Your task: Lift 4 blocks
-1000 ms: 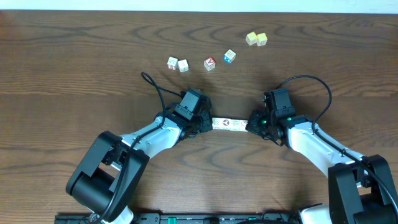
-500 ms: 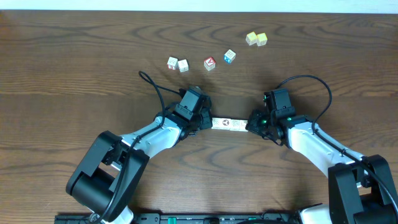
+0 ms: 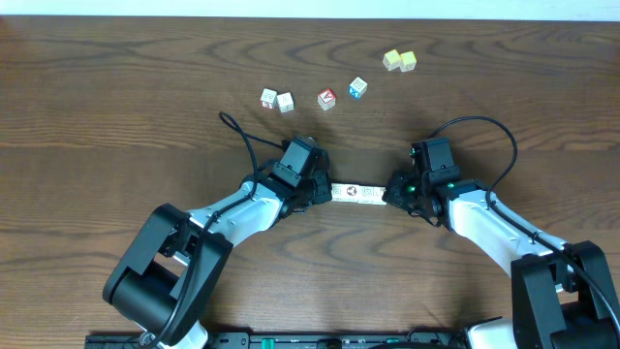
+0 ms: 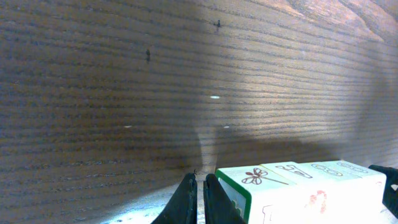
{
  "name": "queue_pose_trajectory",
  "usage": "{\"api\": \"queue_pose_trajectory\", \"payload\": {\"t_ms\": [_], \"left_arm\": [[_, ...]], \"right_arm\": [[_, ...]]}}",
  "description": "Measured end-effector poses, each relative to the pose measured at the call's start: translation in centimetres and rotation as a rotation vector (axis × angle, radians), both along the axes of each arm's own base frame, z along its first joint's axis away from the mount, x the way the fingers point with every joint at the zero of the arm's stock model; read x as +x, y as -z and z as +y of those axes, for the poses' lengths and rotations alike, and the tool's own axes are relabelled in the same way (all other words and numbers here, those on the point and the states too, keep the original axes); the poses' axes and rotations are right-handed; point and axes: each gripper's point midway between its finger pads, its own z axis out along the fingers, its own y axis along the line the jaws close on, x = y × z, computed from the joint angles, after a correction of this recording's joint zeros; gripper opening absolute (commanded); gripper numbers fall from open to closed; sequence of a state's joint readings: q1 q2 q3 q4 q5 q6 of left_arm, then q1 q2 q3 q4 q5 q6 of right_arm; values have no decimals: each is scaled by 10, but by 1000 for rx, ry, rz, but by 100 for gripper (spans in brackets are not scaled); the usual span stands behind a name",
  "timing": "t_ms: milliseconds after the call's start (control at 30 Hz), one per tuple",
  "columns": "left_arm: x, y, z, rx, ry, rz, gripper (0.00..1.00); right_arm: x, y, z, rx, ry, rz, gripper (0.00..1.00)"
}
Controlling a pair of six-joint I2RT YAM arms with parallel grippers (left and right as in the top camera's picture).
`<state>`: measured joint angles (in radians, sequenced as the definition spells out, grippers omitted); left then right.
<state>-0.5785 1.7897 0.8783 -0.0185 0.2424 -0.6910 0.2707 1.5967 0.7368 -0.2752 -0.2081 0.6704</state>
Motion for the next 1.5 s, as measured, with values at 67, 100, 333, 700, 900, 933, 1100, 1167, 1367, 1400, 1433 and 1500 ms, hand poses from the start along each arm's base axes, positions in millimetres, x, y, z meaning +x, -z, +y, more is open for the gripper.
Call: {"api": "queue_pose_trajectory", "payload": {"t_ms": [67, 100, 333, 700, 900, 933, 1100, 1167, 1367, 1400, 1433, 1500], "left_arm": [[-1, 0, -1, 0, 2, 0, 7], [-1, 0, -2, 0, 5, 0, 8], [-6, 0, -7, 0, 29, -1, 8], [-9, 1, -8, -6, 37, 13, 7], [-11, 2, -7, -2, 39, 26, 7], [-12, 2, -7, -2, 40, 27, 7], [-12, 2, -7, -3, 40, 28, 7], [-12, 2, -7, -3, 40, 27, 7], [-12, 2, -7, -3, 40, 28, 8], [-12, 2, -7, -3, 40, 28, 7], [-12, 2, -7, -3, 40, 28, 7], [-12, 2, -7, -3, 40, 28, 7]], "right_arm": [[0, 0, 0, 0, 0, 0, 1], [0, 0, 0, 0, 0, 0, 1], [0, 0, -1, -5, 2, -2, 1], [4, -1, -1, -8, 5, -20, 1], [6, -2, -1, -7, 5, -26, 1], [6, -2, -1, -7, 5, -28, 1], [7, -3, -1, -8, -2, -33, 1], [7, -3, -1, -8, -3, -35, 1], [8, -3, -1, -14, -14, -43, 1], [8, -3, -1, -15, -16, -45, 1], [8, -3, -1, -16, -18, -45, 1], [8, -3, -1, -17, -20, -46, 1]]}}
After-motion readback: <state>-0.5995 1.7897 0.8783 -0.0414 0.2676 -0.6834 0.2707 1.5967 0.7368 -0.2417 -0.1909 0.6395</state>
